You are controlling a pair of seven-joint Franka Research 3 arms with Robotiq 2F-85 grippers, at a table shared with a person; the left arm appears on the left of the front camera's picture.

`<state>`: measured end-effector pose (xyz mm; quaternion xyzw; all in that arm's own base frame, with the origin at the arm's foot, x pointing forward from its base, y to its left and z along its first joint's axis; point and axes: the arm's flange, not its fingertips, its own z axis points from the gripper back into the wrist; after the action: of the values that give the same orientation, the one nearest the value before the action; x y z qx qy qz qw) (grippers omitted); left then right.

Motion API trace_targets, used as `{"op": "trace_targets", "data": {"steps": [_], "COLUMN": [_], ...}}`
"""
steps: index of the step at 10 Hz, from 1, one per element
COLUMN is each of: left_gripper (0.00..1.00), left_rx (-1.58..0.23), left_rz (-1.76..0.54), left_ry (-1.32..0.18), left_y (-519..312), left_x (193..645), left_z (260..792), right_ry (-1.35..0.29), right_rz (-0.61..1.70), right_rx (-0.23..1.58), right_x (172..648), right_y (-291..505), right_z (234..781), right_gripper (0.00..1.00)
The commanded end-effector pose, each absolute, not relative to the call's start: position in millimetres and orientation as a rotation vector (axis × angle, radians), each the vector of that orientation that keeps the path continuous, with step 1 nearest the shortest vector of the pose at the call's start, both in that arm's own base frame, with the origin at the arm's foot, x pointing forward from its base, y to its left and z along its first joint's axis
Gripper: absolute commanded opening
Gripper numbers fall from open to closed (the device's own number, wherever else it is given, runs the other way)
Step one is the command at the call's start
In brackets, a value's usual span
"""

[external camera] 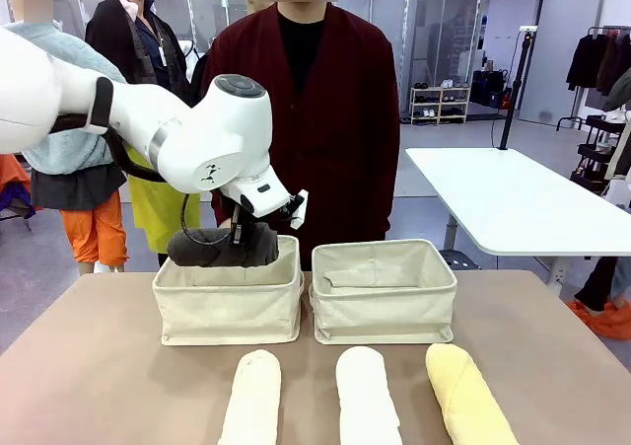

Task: Divide the towels into two baskets.
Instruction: Pick up one hotel-folded towel and place it in the Fabric basket indicated by the person.

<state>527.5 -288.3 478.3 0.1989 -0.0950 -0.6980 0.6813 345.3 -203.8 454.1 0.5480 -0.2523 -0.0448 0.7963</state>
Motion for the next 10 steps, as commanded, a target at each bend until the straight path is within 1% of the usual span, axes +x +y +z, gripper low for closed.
{"op": "trace_targets", "data": {"steps": [1,2,3,4,6,7,8,10], "left_gripper": [0.45,0.71,0.80,1.00,1.00,0.97,1.00,1.00], "left_rx": [0.480,0.472,0.481,0.463,0.471,0.476,0.466,0.465], "left_rz": [-1.560,-1.553,-1.545,-1.548,-1.544,-1.525,-1.504,-1.445], "left_ry": [-0.198,-0.179,-0.163,-0.169,-0.167,-0.171,-0.174,-0.186], "left_y": [-286,-284,-284,-285,-284,-283,-282,-274], "left_x": [547,554,559,558,553,551,548,539], "left_z": [467,458,450,448,449,452,454,453], "right_ry": [-0.543,-0.543,-0.543,-0.543,-0.543,-0.543,-0.543,-0.543], "right_rz": [-0.089,-0.089,-0.089,-0.089,-0.089,-0.089,-0.089,-0.089], "right_rx": [1.179,1.179,1.179,1.179,1.179,1.179,1.179,1.179], "right_x": [342,342,342,342,342,342,342,342], "right_y": [-205,-205,-205,-205,-205,-205,-205,-205], "right_z": [455,455,455,455,455,455,455,455], "right_gripper": [1.00,1.00,1.00,1.00,1.00,1.00,1.00,1.00]}}
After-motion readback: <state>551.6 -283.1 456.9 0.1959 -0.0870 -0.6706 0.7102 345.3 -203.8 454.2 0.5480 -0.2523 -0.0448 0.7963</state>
